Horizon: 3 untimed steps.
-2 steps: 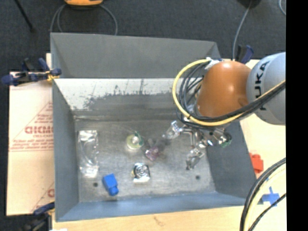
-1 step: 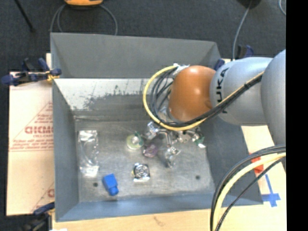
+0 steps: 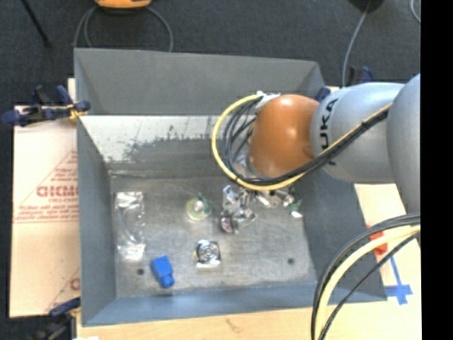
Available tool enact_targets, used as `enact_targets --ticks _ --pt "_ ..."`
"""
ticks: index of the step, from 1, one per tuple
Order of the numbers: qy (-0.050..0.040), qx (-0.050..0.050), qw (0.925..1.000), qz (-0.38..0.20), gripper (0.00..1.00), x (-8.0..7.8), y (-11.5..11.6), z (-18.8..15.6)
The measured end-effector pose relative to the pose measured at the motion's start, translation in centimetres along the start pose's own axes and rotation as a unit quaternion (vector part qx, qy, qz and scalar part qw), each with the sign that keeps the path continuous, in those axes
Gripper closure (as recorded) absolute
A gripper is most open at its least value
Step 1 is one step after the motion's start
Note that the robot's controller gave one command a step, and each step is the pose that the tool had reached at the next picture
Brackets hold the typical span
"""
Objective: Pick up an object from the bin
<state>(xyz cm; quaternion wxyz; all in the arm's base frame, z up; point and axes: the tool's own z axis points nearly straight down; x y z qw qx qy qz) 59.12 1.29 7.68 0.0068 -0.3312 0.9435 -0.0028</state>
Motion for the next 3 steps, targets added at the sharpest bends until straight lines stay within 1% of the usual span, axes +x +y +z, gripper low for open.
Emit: enact_targets --ticks 1,2,3 --pt "0.0023 -0.002 1.0000 0.007 1.00 0.0 -0.8 -3.8" --pt "0.0005 -0.003 0.9939 0.110 1.00 -3.1 -1.9 -10.3" --pt "-0.0007 -0.001 0.9912 0.133 1.00 -3.2 -1.9 -20.2"
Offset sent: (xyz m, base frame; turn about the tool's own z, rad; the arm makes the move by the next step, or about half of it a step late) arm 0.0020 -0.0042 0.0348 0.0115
